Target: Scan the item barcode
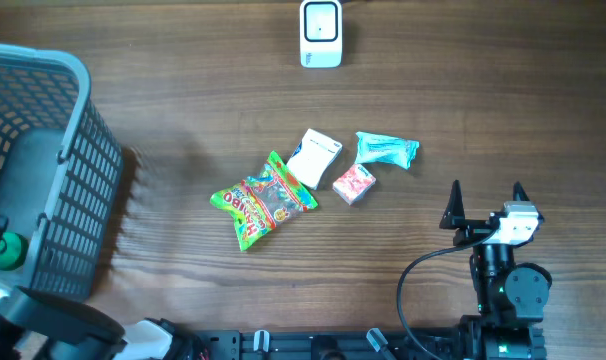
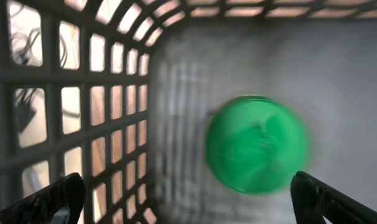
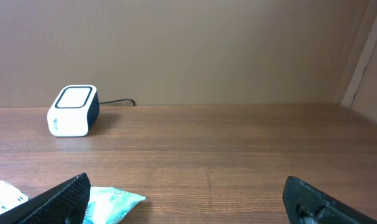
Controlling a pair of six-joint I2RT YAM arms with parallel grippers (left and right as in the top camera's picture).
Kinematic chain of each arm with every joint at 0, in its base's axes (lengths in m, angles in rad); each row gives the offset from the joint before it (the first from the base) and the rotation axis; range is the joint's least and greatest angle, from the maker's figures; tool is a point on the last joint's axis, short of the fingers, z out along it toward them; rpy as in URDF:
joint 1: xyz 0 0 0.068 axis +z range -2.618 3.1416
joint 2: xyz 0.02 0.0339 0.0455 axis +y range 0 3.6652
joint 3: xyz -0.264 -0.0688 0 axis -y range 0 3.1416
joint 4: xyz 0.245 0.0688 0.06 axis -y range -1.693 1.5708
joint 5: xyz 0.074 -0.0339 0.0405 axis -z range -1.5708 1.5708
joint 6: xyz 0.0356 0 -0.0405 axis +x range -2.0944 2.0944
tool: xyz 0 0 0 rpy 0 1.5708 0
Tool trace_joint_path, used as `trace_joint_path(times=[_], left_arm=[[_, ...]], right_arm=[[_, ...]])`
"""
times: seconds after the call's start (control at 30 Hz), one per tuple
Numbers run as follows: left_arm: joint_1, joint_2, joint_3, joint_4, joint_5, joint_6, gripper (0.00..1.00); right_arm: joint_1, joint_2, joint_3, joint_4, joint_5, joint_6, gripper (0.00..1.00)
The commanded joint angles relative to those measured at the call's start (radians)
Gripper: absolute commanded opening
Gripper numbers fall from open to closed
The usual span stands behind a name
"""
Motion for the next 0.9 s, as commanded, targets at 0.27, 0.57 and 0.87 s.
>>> trace_joint_path(times=[0.27, 0.57, 0.87], left_arm=[[0.051, 0.102, -0.043, 0.049, 0.097, 0.008, 1.0], [0.051, -0.014, 0.058, 0.032, 0.13, -0.031, 1.0], [0.051, 0.095, 0.057, 0.058, 0.209, -0.024, 1.0]], right_arm=[[0.005, -0.007, -0.001, 0.006, -0.001, -0.013, 1.0], [0.005, -0.007, -0.001, 0.006, -0.001, -0.013, 1.0], [0.005, -0.007, -0.001, 0.006, -0.001, -0.013, 1.0]])
